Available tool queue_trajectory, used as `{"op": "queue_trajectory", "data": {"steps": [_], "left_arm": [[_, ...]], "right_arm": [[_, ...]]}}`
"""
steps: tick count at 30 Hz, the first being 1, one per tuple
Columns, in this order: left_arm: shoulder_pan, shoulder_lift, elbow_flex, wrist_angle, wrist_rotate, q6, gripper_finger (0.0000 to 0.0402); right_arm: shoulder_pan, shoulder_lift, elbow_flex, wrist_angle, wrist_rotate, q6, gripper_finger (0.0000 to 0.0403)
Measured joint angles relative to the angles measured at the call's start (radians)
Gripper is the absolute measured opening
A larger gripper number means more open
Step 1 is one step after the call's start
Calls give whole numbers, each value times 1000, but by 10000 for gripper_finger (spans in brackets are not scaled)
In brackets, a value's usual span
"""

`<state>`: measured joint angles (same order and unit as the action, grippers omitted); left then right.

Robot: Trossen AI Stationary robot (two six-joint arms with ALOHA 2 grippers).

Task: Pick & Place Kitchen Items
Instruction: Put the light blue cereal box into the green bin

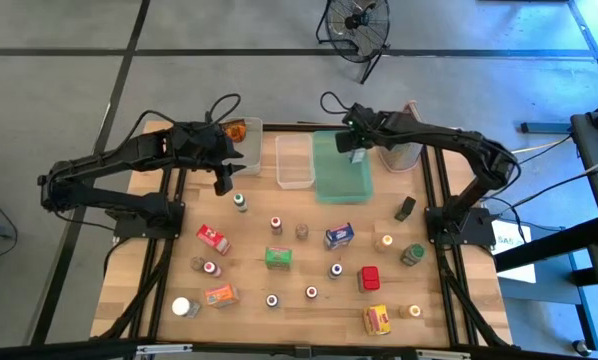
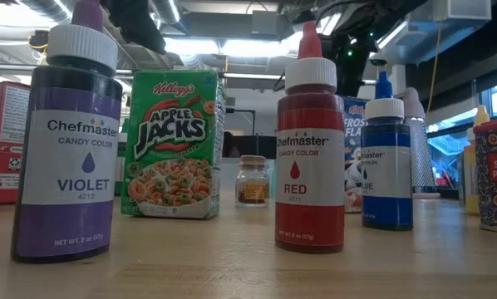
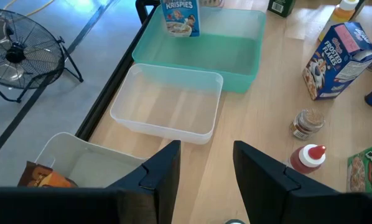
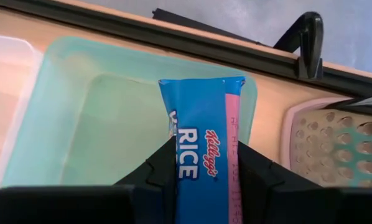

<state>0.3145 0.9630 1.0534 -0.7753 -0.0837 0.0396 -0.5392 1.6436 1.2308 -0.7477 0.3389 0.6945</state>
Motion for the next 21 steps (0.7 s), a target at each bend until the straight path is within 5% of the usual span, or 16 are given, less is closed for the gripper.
{"op": "queue_trajectory", "data": {"steps": [21], "left_arm": [[0, 0, 0, -11, 0, 7, 143]], "right_arm": [[-14, 27, 0, 22, -3, -3, 113]]}}
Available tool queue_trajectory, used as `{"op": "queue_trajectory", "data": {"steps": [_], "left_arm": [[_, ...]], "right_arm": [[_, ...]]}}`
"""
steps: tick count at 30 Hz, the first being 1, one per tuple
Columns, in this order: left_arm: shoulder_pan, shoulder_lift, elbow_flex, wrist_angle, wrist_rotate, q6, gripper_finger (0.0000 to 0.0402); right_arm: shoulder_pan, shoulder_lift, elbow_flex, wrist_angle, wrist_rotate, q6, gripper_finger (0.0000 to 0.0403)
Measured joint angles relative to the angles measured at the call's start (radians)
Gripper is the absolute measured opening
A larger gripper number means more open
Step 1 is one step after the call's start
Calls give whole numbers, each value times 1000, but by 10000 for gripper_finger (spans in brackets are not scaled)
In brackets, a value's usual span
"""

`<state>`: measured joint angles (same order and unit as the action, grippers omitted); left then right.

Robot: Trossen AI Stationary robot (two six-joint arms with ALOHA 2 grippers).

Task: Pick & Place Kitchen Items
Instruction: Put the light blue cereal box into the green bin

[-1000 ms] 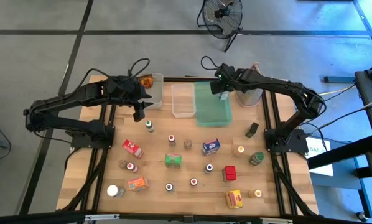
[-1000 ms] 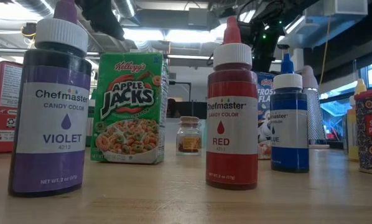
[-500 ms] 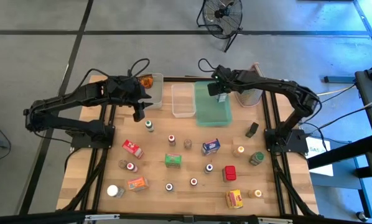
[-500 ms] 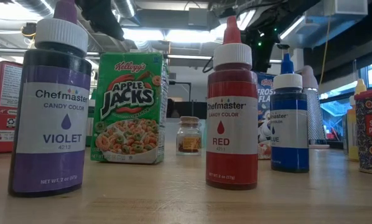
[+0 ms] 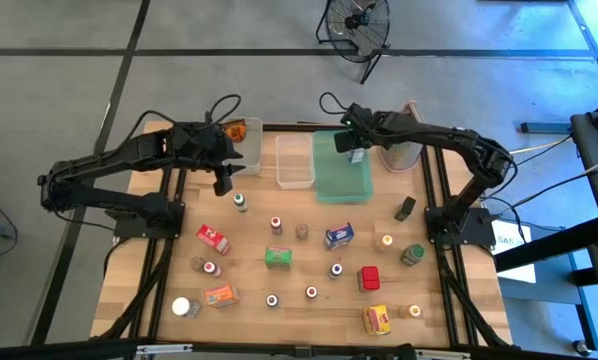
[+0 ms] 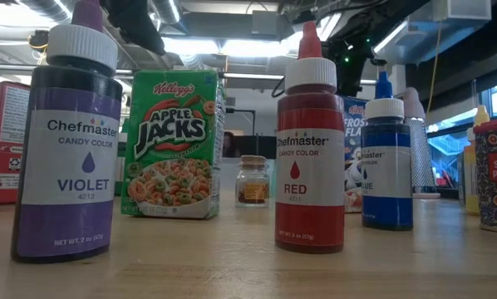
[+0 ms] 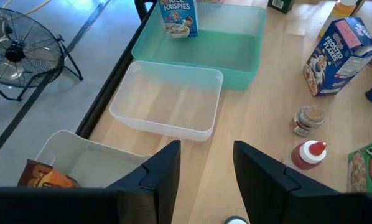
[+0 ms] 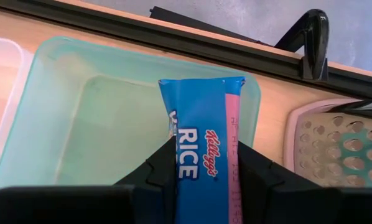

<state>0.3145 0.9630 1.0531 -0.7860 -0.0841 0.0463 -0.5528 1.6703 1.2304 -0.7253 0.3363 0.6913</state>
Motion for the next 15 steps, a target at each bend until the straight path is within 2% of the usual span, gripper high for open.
{"op": "queue_trajectory", "data": {"steps": [8, 15], "left_arm": [[0, 0, 0, -1, 0, 0, 143], [-2, 0, 0, -4, 0, -2, 143]], "right_arm": [[-5, 0, 0, 9, -24, -11, 116], [-6, 0, 0, 15, -21, -22, 159]]}}
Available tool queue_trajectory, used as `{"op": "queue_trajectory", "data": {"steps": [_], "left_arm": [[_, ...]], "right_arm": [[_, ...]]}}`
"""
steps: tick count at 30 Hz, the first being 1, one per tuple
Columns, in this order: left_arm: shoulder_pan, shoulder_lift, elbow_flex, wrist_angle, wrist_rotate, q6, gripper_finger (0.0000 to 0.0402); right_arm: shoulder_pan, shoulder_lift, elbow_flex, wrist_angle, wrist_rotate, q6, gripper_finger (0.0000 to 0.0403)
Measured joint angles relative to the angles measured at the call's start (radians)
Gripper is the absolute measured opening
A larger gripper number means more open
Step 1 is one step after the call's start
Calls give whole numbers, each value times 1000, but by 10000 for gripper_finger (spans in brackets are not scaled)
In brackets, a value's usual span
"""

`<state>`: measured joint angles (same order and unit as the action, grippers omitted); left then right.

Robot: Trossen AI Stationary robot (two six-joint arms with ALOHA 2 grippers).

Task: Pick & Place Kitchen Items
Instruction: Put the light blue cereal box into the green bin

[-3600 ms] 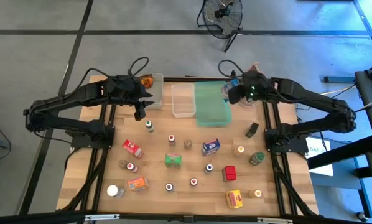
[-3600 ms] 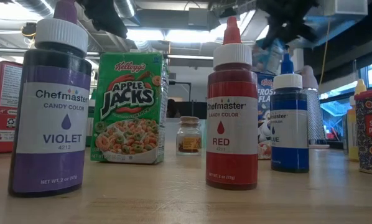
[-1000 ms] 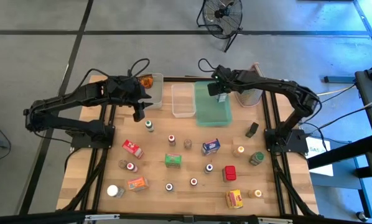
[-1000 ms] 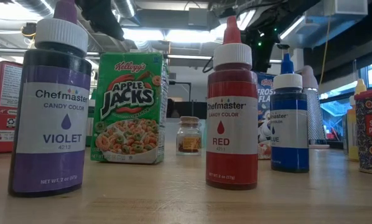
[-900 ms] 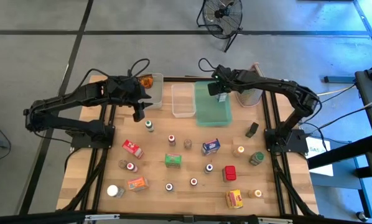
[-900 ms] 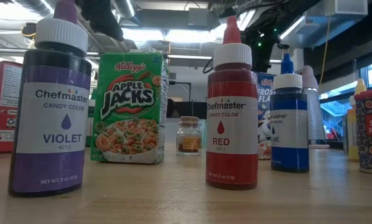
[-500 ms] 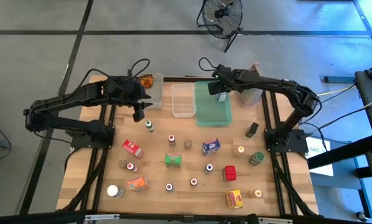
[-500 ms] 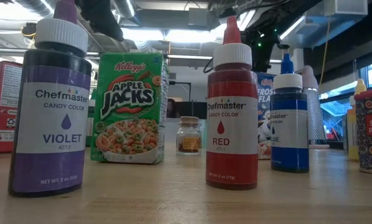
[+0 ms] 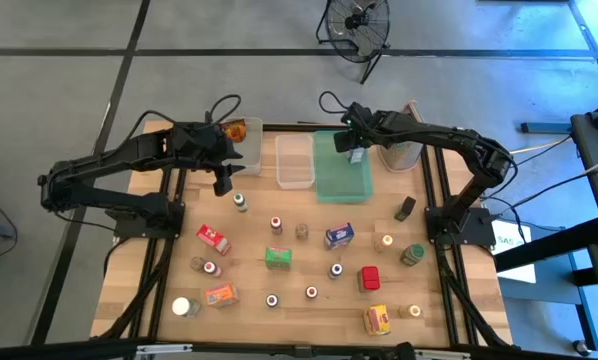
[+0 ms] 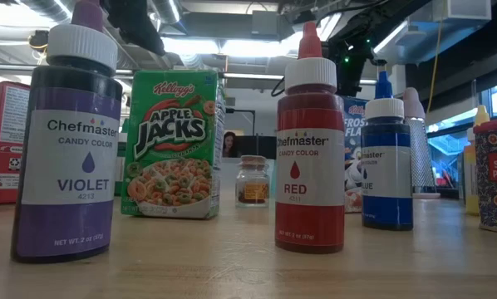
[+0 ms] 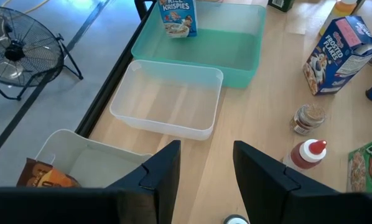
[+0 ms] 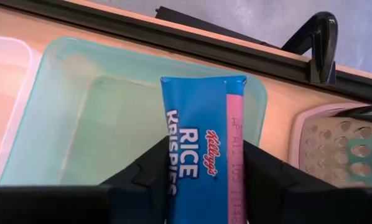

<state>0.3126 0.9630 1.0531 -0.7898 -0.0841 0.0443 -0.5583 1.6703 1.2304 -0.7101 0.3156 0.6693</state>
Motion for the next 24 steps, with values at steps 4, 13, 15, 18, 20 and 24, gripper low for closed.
{"op": "queue_trajectory", "data": {"steps": [4, 13, 15, 18, 20, 24], "left_arm": [[-19, 0, 0, 0, 0, -1, 143], [-67, 0, 0, 0, -2, -5, 143], [-74, 0, 0, 0, -3, -5, 143], [-82, 0, 0, 0, -3, -5, 143], [-86, 0, 0, 0, -3, -5, 143], [-90, 0, 0, 0, -3, -6, 143]], "right_arm": [[0, 0, 0, 3, 2, 0, 174], [0, 0, 0, 7, -1, 3, 181], [0, 0, 0, 7, -3, 3, 181], [0, 0, 0, 2, -11, 3, 181], [0, 0, 0, 0, -14, 3, 181], [0, 0, 0, 0, -14, 3, 181]]}}
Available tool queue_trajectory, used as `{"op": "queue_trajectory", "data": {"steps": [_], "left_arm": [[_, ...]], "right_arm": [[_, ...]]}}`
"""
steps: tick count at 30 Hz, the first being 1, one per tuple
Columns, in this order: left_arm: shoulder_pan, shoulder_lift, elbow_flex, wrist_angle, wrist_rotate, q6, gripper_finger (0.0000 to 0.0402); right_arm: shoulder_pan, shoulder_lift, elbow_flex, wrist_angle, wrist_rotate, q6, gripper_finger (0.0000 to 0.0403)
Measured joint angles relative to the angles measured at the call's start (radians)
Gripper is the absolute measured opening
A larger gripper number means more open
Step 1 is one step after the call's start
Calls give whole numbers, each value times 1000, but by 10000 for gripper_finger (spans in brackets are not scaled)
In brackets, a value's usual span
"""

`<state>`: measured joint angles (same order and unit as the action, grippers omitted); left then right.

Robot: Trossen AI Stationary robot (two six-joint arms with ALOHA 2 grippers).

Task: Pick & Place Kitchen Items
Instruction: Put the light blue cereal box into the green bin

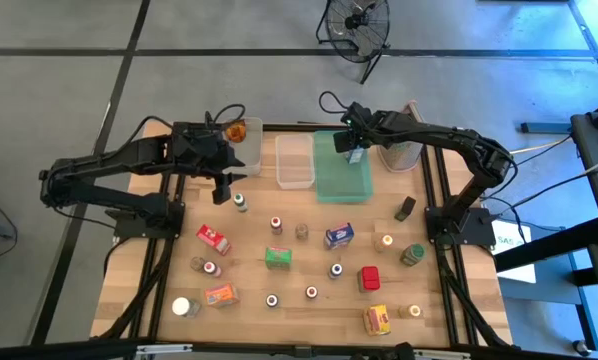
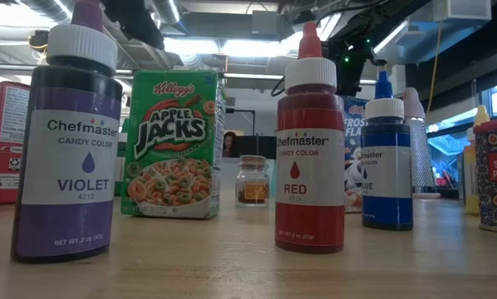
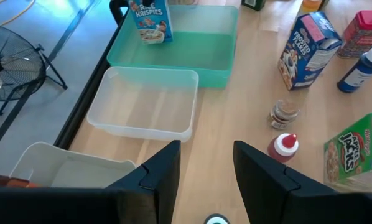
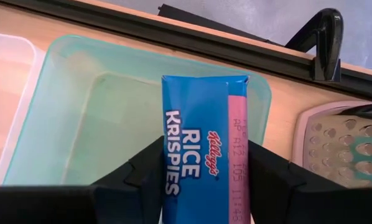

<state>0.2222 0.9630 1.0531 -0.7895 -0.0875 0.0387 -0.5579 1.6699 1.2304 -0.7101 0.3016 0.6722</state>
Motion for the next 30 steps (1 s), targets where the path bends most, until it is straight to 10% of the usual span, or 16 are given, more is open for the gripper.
{"op": "queue_trajectory", "data": {"steps": [30], "left_arm": [[0, 0, 0, 0, -1, -2, 143]], "right_arm": [[-6, 65, 4, 12, -18, -38, 183]]}}
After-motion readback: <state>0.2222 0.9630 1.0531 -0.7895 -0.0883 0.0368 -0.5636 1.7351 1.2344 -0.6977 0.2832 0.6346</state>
